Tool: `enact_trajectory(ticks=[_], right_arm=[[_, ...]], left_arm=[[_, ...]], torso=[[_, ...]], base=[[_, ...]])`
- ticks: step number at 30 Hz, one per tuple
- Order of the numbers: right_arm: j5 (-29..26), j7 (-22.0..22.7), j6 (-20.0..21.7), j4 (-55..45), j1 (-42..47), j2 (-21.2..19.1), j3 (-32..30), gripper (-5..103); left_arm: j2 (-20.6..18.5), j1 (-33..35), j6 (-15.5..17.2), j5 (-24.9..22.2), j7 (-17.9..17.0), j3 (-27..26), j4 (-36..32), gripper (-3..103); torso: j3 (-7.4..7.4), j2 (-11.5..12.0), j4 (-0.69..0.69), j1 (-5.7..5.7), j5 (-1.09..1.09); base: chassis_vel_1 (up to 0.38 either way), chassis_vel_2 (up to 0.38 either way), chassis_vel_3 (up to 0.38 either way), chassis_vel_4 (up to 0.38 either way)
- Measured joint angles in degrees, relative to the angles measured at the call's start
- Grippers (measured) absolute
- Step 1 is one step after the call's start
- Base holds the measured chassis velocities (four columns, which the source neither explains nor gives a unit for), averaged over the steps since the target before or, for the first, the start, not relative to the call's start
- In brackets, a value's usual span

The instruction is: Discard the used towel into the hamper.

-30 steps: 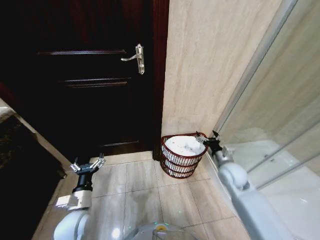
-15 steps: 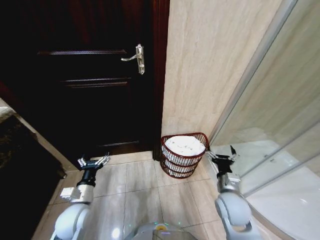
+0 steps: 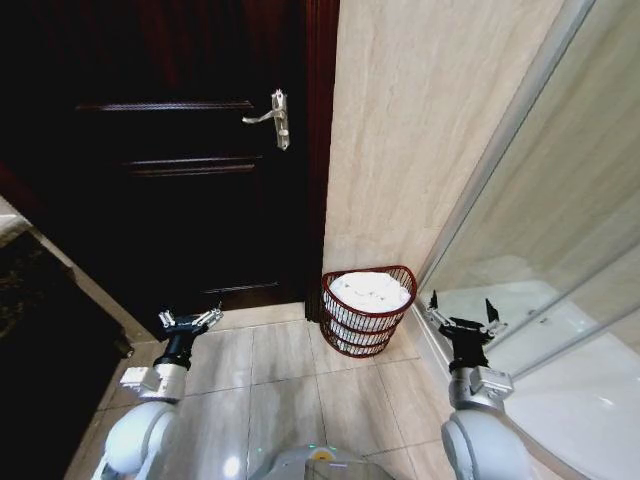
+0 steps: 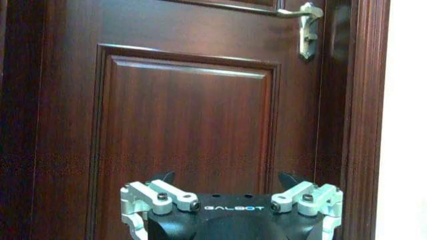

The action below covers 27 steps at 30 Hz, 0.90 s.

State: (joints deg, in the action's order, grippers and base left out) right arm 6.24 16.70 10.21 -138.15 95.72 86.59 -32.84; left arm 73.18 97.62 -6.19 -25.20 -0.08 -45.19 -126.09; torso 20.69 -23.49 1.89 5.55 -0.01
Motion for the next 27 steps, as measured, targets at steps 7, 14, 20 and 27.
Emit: enact_trajectory(ticks=[7,14,20,27], right_arm=[[-0.59,-0.12,0.22,-0.84,1.44,-0.99,-0.64,100],[-1.10,-0.17,0.19,-0.58,0.74,-0.99,-0.31,100],[-1.80,-0.14,0.19,-0.50,0.53,-1.24,-0.73,100],[-3.61,-0.47,0.20,-0.46,1.01,-2.08,-2.52,100]], left_arm=[[0.90,0.01,-0.07,-0.04,-0.08,0.29,-0.60,100],[1.32,0.25,-0.12,0.23,-0.14,0.07,-0.85,100],[1.46,0.06,-0.34,0.80,-0.14,-0.02,-0.62,100],[2.07,-0.26,-0.38,1.58,-0.12,0.31,-0.28,100]], torso=[[1.12,-1.78,-0.01,0.67,0.01],[2.53,-3.98,0.00,1.47,0.01],[3.24,-5.08,0.01,1.86,0.01],[4.37,-7.02,-0.02,2.66,0.01]], base=[[0.000,0.000,0.000,0.000],[0.021,0.026,0.018,0.022],[0.063,0.068,0.055,0.068],[0.015,0.014,0.012,0.015]])
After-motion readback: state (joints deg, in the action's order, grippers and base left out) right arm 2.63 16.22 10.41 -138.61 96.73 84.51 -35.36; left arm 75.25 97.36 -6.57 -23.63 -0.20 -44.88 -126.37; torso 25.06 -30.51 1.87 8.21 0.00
